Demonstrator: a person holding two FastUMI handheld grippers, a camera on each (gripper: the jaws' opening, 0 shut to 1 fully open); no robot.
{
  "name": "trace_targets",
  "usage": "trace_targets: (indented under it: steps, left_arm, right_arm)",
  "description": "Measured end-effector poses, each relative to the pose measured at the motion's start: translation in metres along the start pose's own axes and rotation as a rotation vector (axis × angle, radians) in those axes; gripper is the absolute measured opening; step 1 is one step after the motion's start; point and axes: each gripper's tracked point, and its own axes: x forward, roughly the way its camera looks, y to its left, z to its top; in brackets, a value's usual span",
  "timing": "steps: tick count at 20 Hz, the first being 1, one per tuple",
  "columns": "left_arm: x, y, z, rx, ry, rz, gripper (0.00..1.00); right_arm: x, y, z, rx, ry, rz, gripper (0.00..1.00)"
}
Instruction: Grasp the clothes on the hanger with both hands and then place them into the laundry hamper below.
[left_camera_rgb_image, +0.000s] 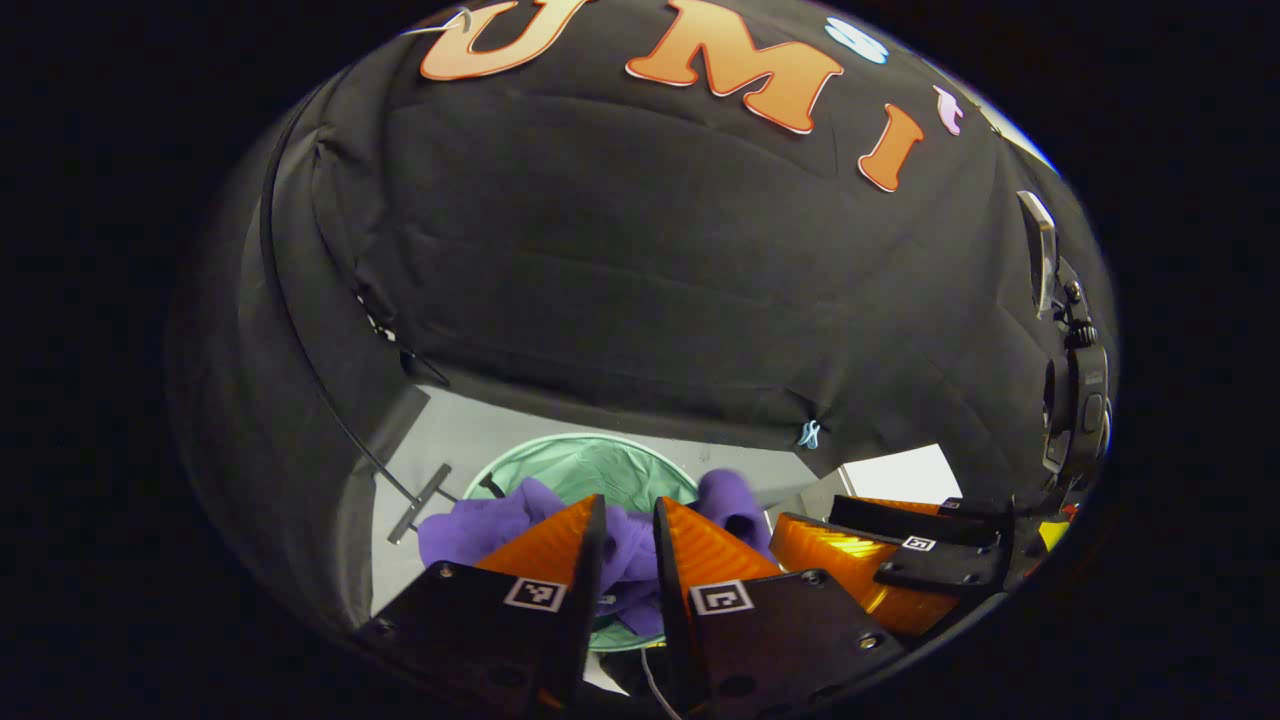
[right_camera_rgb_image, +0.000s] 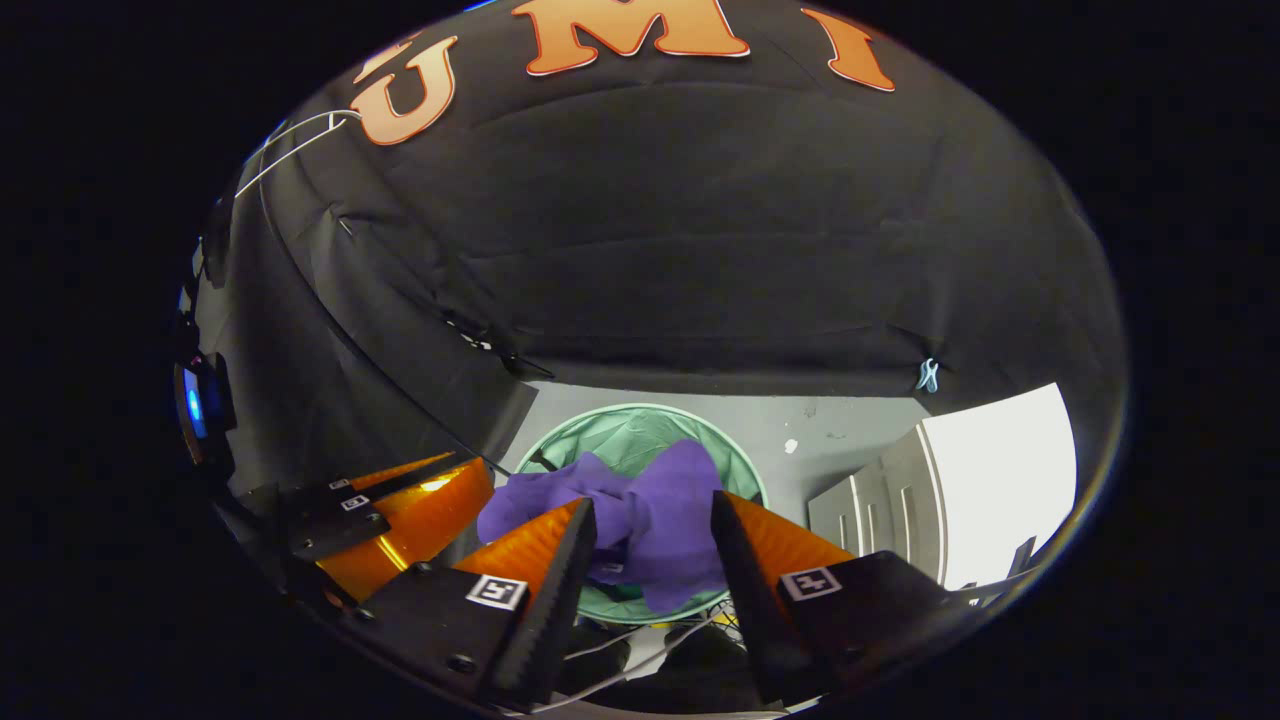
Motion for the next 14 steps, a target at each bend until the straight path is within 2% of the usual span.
trace_targets:
  steps: [1, 2, 3, 4, 5, 6, 7, 14]
  left_arm:
    - [-0.001, -0.001, -0.001, 0.008, 0.003, 0.002, 0.44]
    - [-0.002, 0.003, 0.000, 0.015, 0.013, 0.023, 0.57]
    - [-0.003, 0.005, -0.004, 0.005, 0.019, 0.028, 0.70]
    - [-0.002, 0.007, -0.005, -0.010, 0.023, 0.034, 0.81]
    - [-0.001, 0.009, -0.003, -0.024, 0.024, 0.043, 0.82]
    - [-0.005, 0.011, -0.002, -0.035, 0.022, 0.050, 0.92]
    - [-0.003, 0.013, -0.003, -0.044, 0.015, 0.057, 0.96]
    - [-0.023, 0.013, 0.022, -0.036, -0.087, 0.065, 0.96]
  right_arm:
    - [-0.002, 0.000, -0.001, 0.005, 0.000, -0.005, 0.75]
    - [-0.005, -0.003, 0.001, 0.013, 0.002, -0.019, 0.90]
    - [-0.006, -0.002, 0.001, 0.028, 0.005, -0.016, 0.87]
    - [-0.003, -0.003, 0.001, 0.039, 0.007, -0.014, 0.90]
    - [-0.004, -0.003, 0.002, 0.046, 0.005, -0.015, 0.98]
    - [-0.005, -0.004, 0.002, 0.048, 0.001, -0.019, 0.98]
    - [-0.005, -0.005, 0.003, 0.048, -0.007, -0.021, 0.98]
    - [-0.019, -0.006, 0.017, 0.017, -0.090, -0.027, 0.98]
